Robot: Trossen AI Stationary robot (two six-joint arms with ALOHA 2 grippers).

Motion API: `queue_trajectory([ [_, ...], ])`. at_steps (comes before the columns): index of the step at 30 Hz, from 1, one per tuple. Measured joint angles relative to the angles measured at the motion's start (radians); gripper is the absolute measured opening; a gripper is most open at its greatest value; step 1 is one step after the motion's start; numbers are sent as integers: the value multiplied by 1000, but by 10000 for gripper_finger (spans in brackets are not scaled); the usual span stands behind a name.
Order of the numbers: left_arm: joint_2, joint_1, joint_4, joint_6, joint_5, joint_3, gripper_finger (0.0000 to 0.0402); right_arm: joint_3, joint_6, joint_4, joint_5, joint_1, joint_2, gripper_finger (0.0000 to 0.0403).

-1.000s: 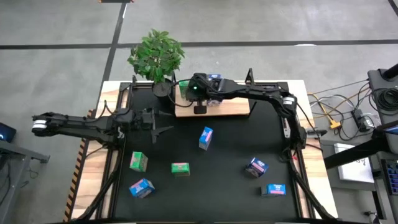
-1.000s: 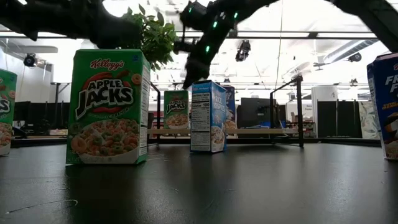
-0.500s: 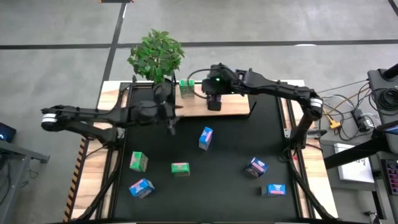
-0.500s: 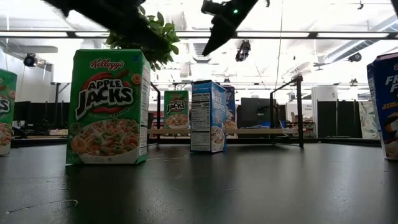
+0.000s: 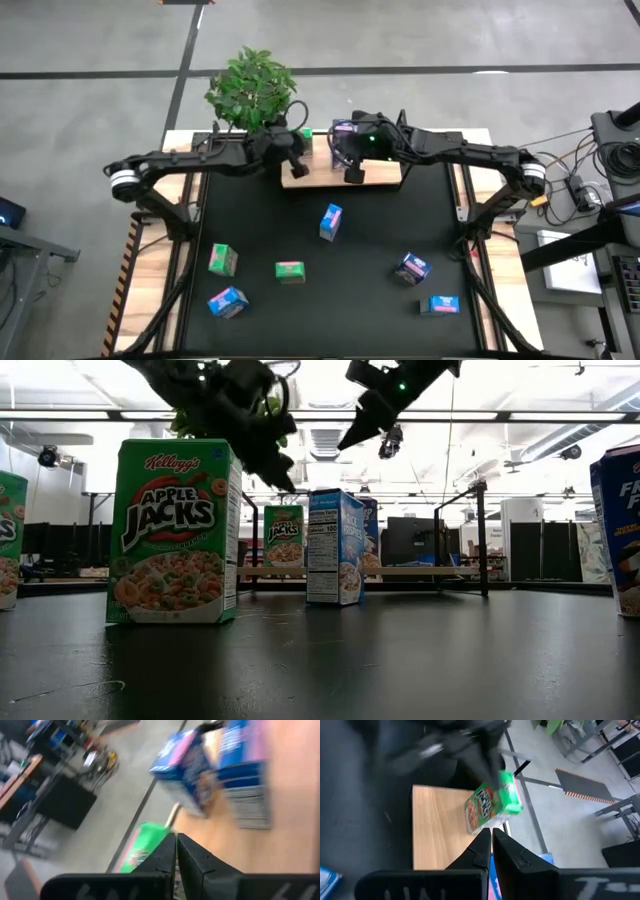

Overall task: Stack cereal on shelf
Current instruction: Put the top green cereal box on the shelf

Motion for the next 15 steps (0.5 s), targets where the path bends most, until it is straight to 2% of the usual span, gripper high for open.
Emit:
queue_trajectory([
  [3, 27, 36, 4, -24, -1, 1, 0, -25, -1, 15, 0, 0, -7, 9],
  [11, 56, 44, 37, -31, -1, -11, 0, -61, -3, 38, -1, 0, -7, 9],
  [15, 71, 44, 48, -34, -2, -11, 0, -67, 13, 51, -80, -1, -2, 9],
])
